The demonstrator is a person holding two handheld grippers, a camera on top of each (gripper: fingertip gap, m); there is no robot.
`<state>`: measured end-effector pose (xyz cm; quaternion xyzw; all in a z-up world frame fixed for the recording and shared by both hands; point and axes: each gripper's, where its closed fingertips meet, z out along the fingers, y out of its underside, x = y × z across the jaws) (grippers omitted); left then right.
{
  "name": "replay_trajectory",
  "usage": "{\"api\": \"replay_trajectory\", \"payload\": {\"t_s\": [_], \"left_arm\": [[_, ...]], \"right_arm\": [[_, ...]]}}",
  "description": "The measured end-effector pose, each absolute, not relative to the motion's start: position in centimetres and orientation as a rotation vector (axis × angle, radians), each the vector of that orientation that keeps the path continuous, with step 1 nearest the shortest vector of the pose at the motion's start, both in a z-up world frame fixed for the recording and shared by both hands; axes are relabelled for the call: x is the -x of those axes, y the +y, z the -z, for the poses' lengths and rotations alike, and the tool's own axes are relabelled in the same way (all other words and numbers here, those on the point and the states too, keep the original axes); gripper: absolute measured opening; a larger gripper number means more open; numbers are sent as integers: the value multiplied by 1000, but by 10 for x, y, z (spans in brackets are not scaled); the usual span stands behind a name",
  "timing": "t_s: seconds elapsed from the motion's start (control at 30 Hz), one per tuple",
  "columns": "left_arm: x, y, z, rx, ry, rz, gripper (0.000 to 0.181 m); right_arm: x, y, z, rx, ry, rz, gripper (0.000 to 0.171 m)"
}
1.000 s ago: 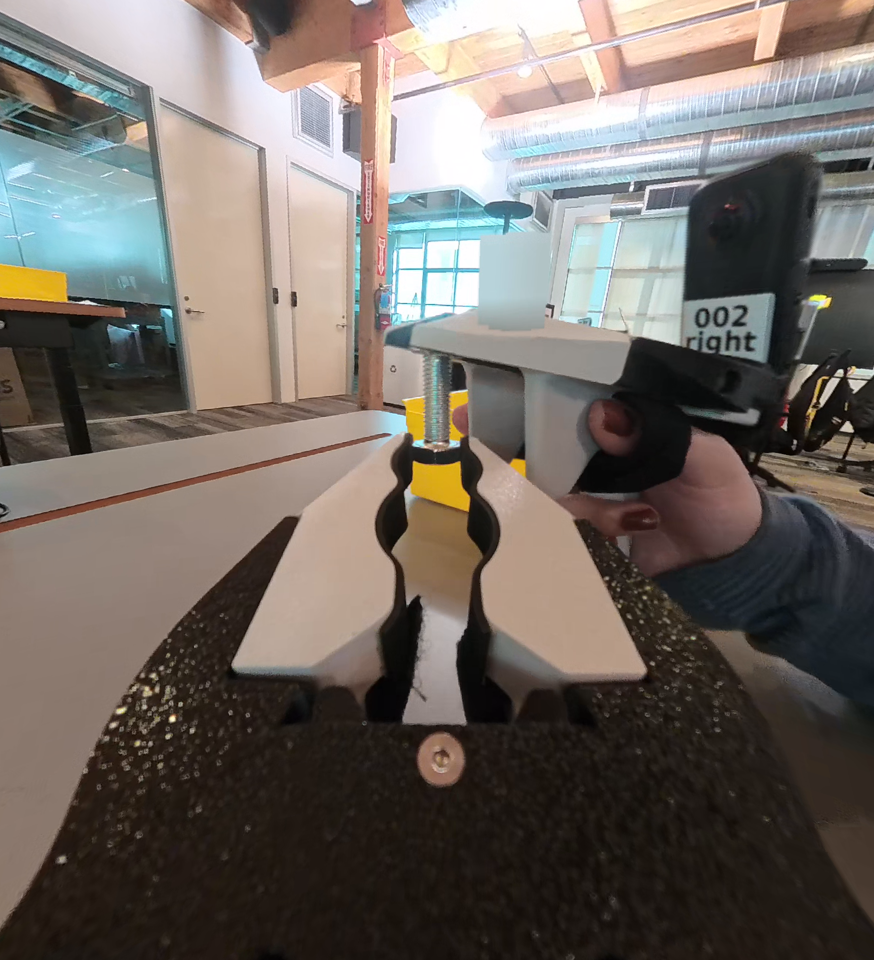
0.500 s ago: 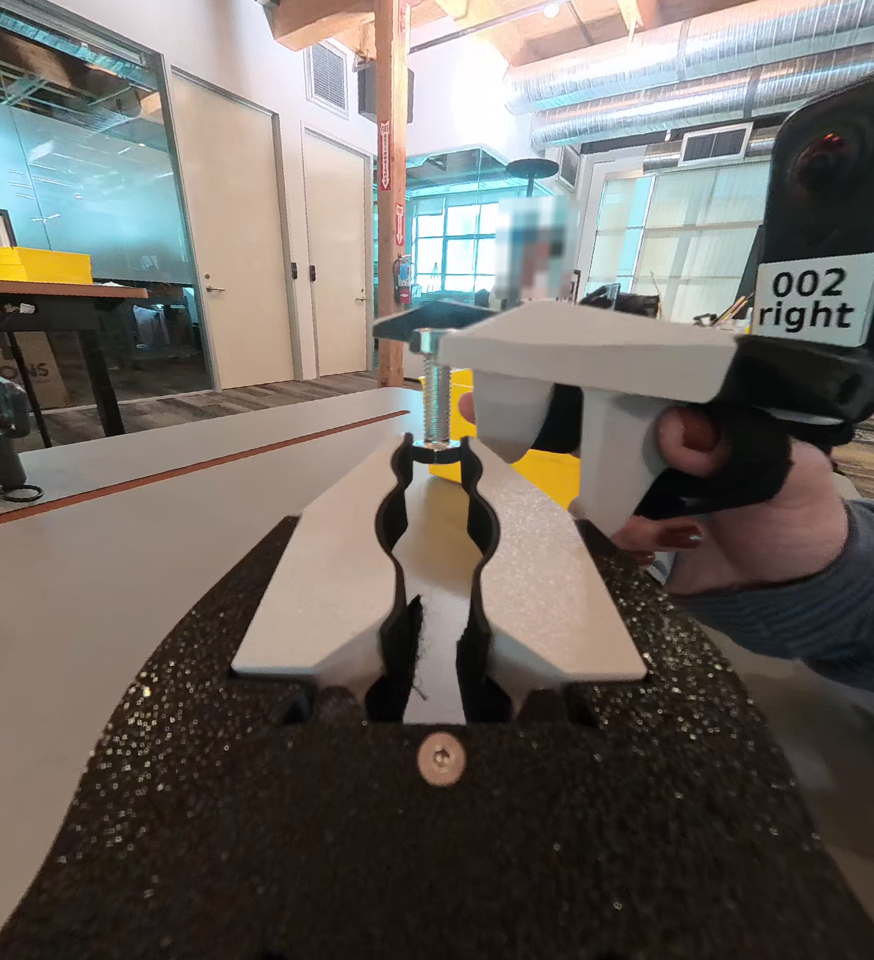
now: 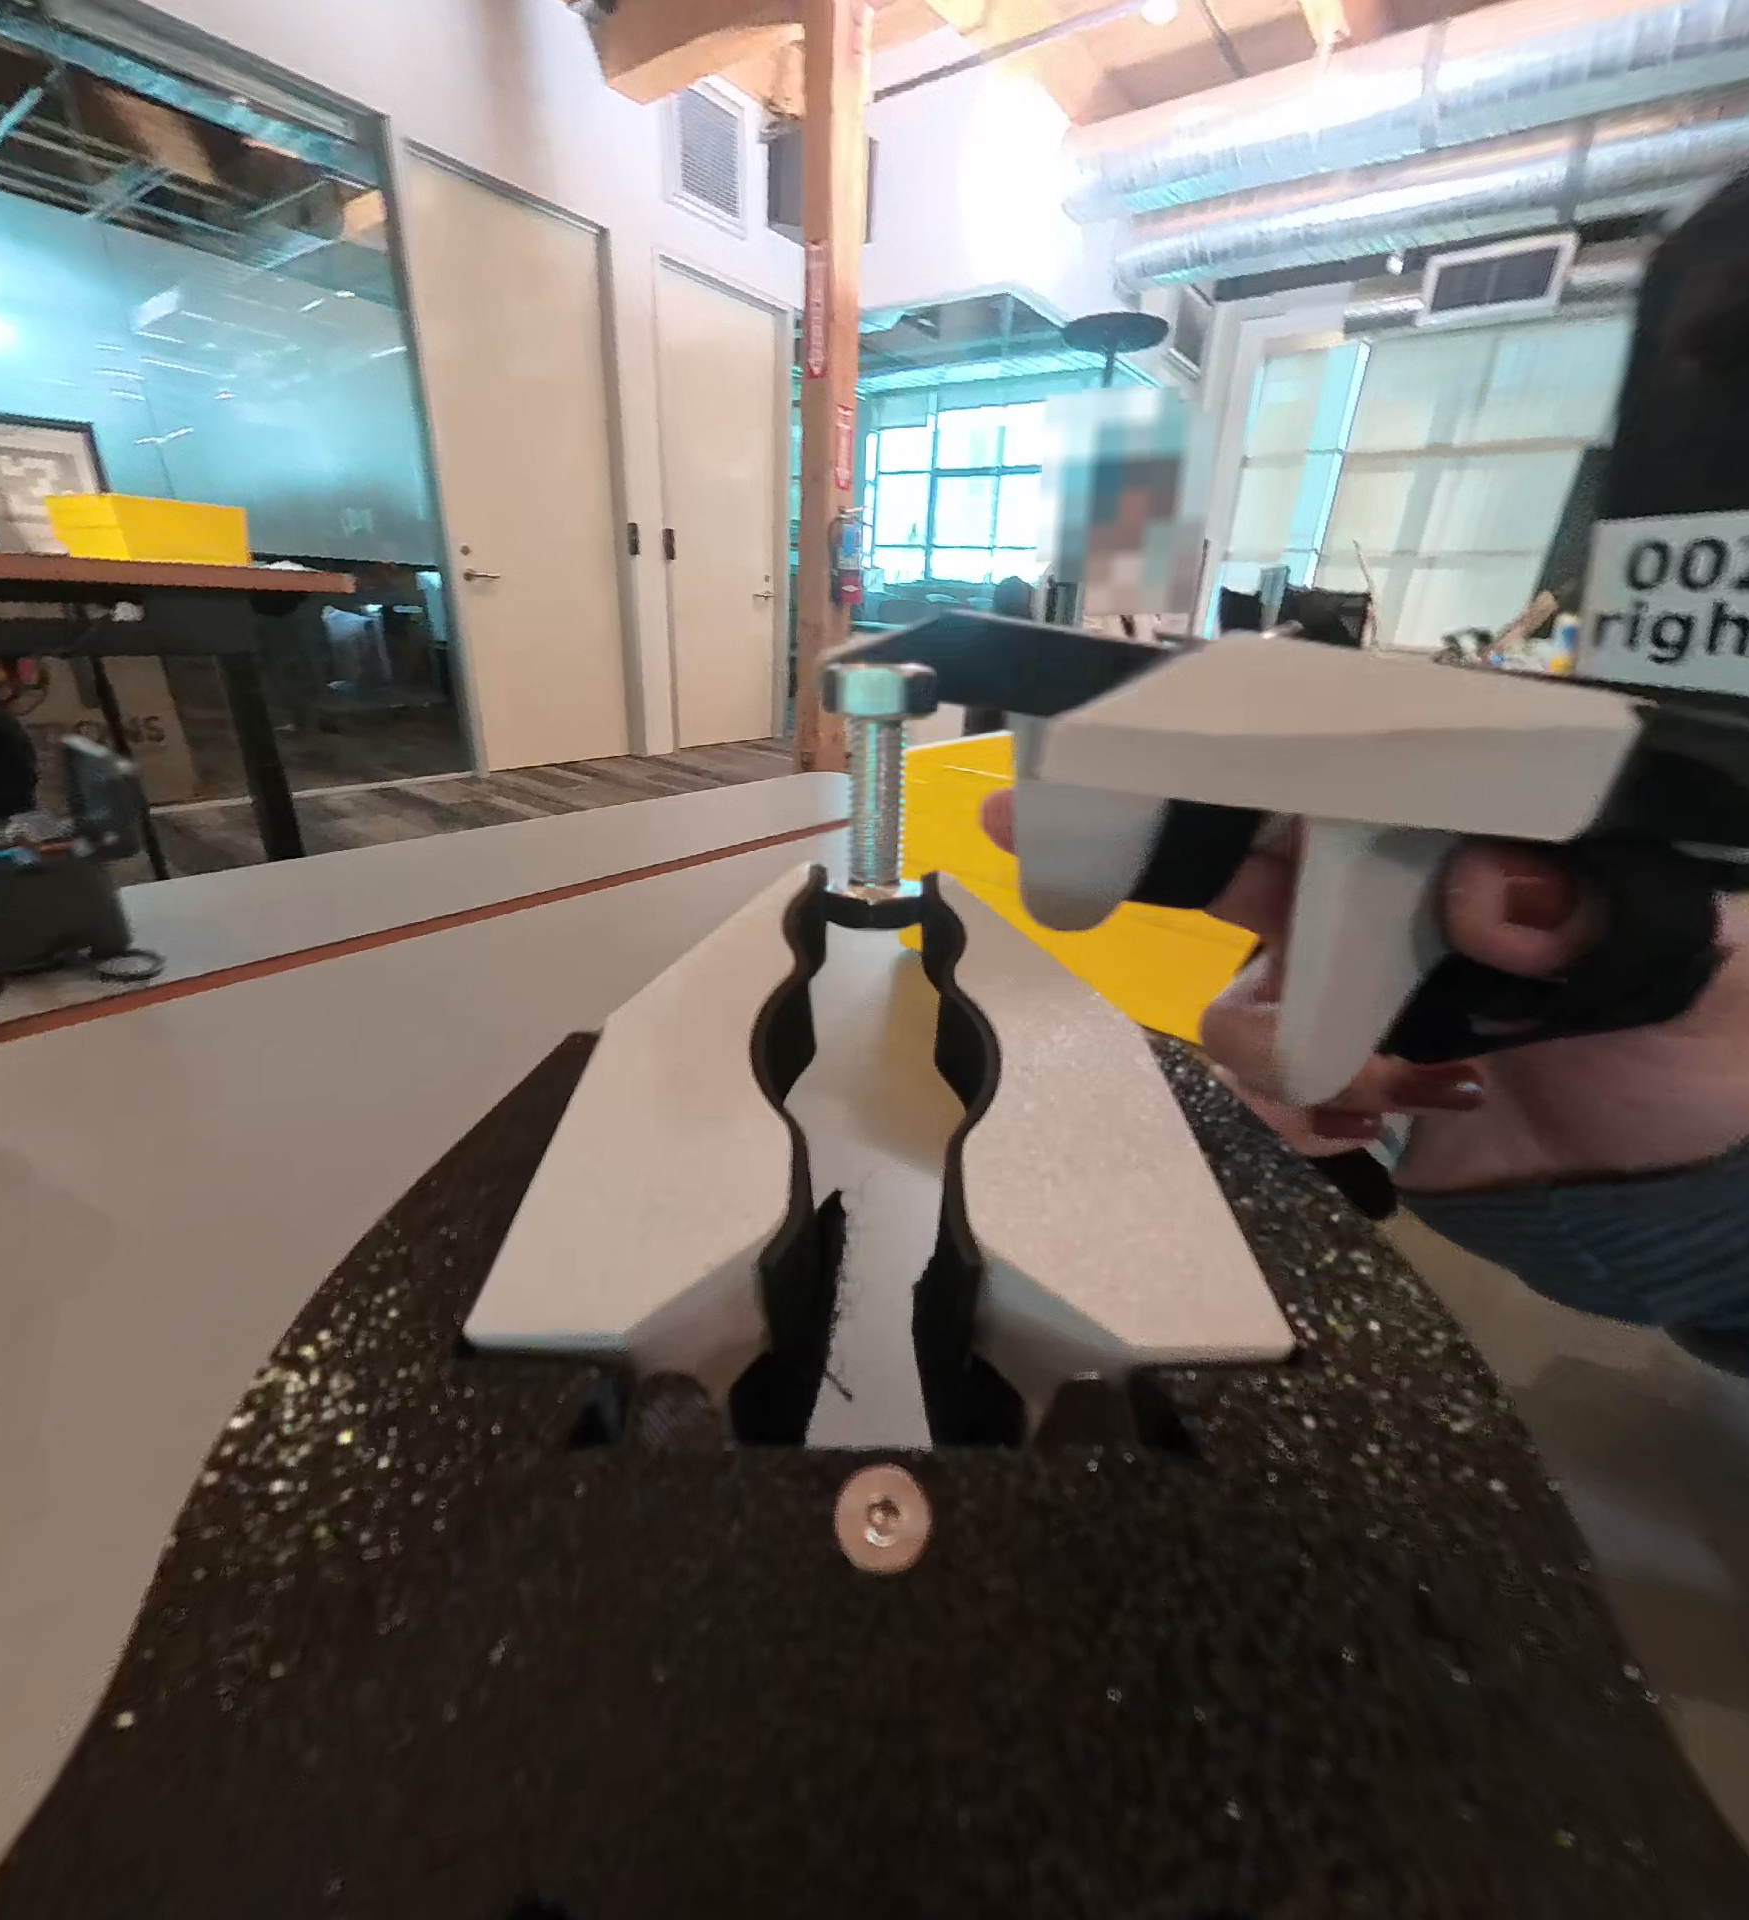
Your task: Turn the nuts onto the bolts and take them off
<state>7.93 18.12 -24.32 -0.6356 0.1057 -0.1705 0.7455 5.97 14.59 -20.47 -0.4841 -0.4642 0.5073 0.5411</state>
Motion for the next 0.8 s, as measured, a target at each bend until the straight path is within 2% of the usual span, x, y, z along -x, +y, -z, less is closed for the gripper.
{"api": "replay_trajectory", "payload": {"t_s": [0.1,0.33,0.53,0.8], "left_arm": [[-68,180,241,1375,173,406,16],[-99,177,242,1375,342,423,17],[-74,178,239,1369,208,435,16],[-99,176,241,1379,343,428,16]], "right_arm": [[-61,149,204,1157,-1085,-1208,68],[-60,147,204,1151,-1086,-1233,69],[-61,146,204,1144,-1095,-1238,66],[-62,148,203,1145,-1086,-1245,65]]}}
